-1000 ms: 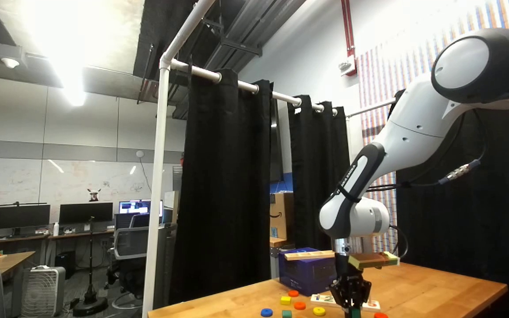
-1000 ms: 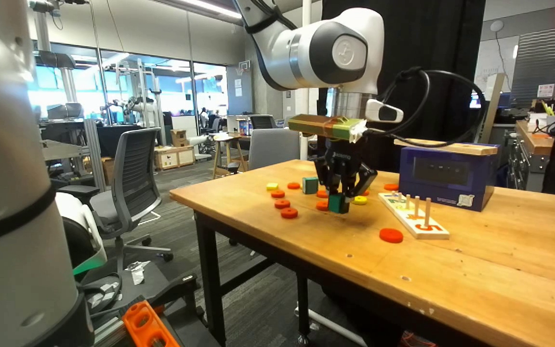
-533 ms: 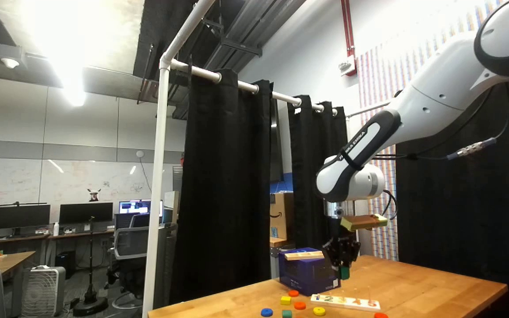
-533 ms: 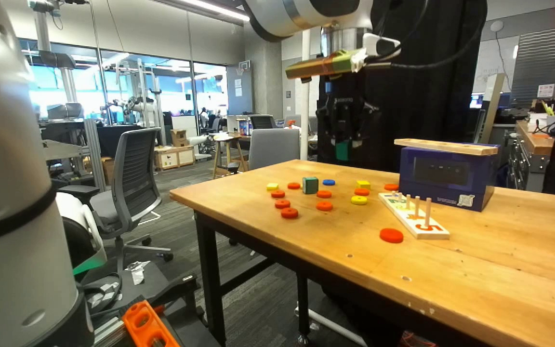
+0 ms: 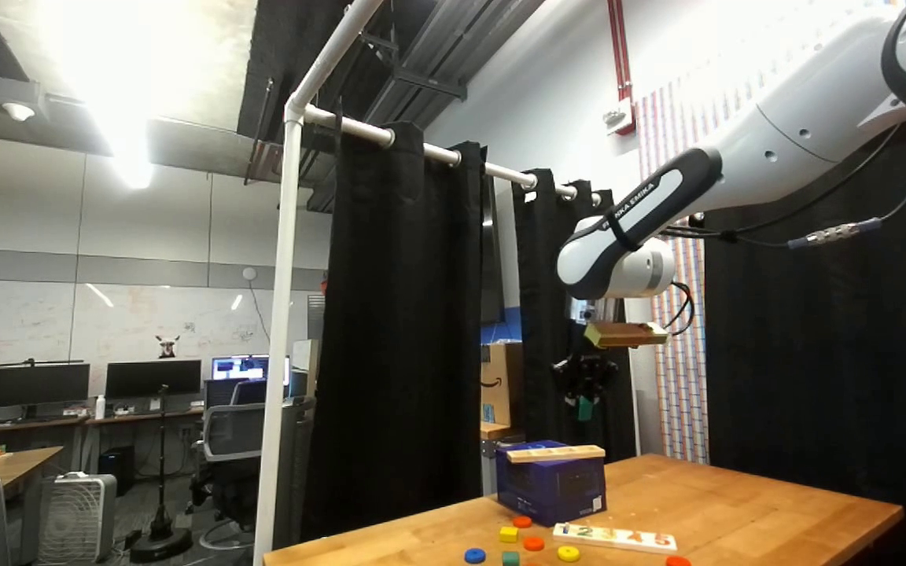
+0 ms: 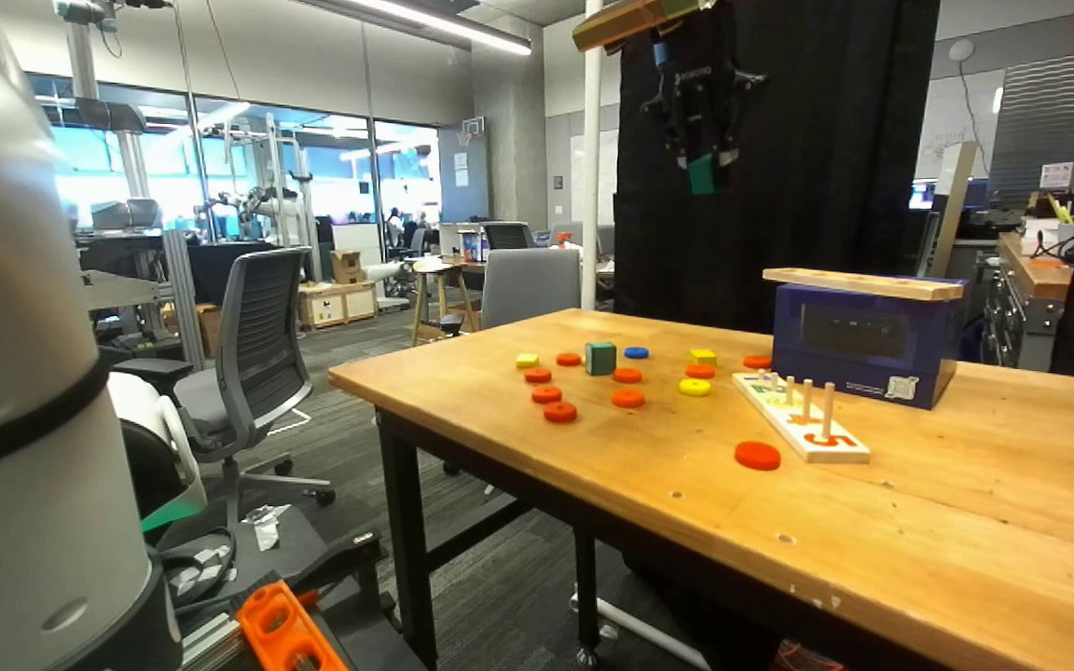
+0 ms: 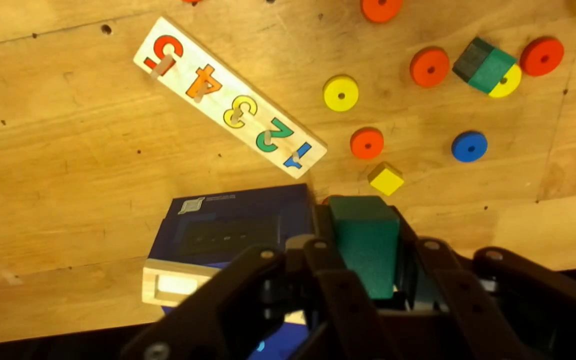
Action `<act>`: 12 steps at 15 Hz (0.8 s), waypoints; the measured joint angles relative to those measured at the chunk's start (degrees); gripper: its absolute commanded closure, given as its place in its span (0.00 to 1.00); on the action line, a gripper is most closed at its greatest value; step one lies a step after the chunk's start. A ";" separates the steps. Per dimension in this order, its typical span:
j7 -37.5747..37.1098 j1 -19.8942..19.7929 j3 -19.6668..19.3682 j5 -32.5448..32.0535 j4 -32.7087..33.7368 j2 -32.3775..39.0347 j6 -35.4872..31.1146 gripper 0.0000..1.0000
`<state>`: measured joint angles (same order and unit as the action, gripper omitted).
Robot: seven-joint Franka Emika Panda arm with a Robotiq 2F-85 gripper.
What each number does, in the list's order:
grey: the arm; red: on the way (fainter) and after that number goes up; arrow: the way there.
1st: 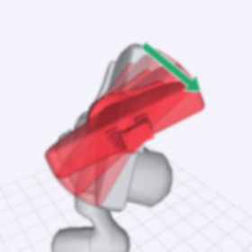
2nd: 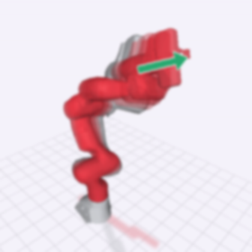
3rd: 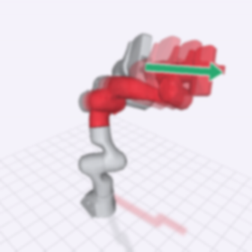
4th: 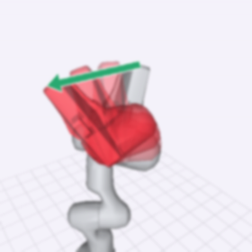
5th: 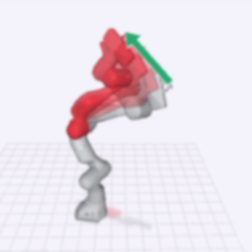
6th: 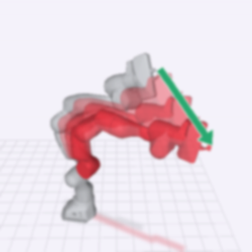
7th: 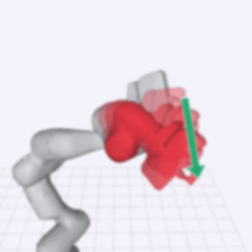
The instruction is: Put the green toy on top of the wooden object.
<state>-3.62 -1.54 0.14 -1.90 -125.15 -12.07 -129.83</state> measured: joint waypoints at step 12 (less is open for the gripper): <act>-1.85 -2.92 -3.91 -0.12 17.70 18.86 1.20 0.89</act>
<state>-5.48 -4.46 -3.77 -2.02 -107.45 6.79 -128.63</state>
